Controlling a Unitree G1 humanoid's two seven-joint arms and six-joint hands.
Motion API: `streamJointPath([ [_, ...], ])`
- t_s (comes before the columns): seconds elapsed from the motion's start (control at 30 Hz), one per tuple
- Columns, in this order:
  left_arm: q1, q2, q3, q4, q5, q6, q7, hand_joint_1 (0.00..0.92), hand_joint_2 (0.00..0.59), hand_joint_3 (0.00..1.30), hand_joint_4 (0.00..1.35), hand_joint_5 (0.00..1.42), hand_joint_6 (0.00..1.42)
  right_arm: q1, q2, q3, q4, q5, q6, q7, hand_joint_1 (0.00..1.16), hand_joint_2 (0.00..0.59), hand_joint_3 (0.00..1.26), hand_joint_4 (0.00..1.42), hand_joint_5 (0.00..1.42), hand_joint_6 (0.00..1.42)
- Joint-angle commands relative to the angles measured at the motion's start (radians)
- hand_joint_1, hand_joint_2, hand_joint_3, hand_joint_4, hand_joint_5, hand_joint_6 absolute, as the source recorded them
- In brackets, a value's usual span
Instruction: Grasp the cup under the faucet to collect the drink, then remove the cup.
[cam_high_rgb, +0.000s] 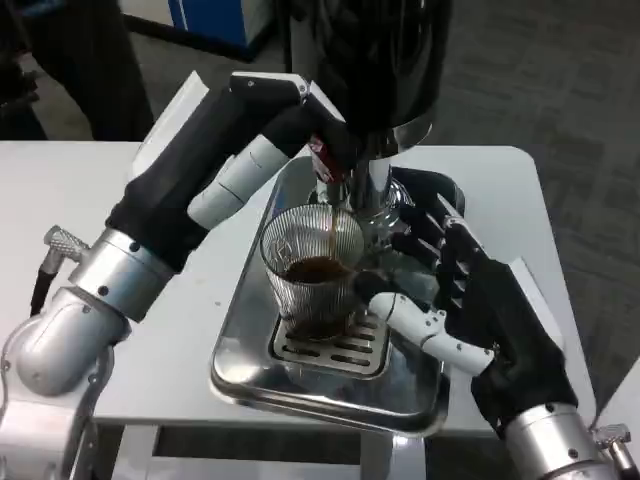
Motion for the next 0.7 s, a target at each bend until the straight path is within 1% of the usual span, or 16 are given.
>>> streamJointPath([
  [0.03, 0.049, 0.027, -0.006, 0.044, 0.032, 0.039, -0.008, 0.000, 0.071, 0.88, 0.80, 0.58, 0.36, -0.006, -0.006, 0.013, 0.009, -0.006, -0.025, 0.010, 0.80, 0.166, 0.07, 0.08, 0.15, 0.33],
  [0.3, 0.052, 0.029, -0.002, 0.051, 0.040, 0.040, 0.002, 0.000, 0.071, 0.88, 0.80, 0.58, 0.36, -0.015, -0.015, 0.025, 0.027, -0.013, -0.027, 0.019, 0.83, 0.154, 0.05, 0.07, 0.14, 0.31],
  [0.5, 0.047, 0.029, -0.002, 0.055, 0.058, 0.051, 0.024, 0.000, 0.071, 0.87, 0.79, 0.58, 0.35, -0.017, -0.015, 0.032, 0.042, -0.020, -0.028, 0.023, 0.83, 0.154, 0.05, 0.07, 0.13, 0.31],
  [0.57, 0.045, 0.029, -0.004, 0.053, 0.061, 0.052, 0.029, 0.000, 0.072, 0.84, 0.76, 0.56, 0.35, -0.017, -0.016, 0.034, 0.045, -0.022, -0.030, 0.024, 0.83, 0.154, 0.05, 0.07, 0.13, 0.31],
  [0.7, 0.047, 0.027, -0.007, 0.046, 0.062, 0.054, 0.037, 0.000, 0.072, 0.77, 0.66, 0.52, 0.35, -0.018, -0.017, 0.033, 0.047, -0.022, -0.030, 0.027, 0.82, 0.155, 0.04, 0.07, 0.13, 0.31],
])
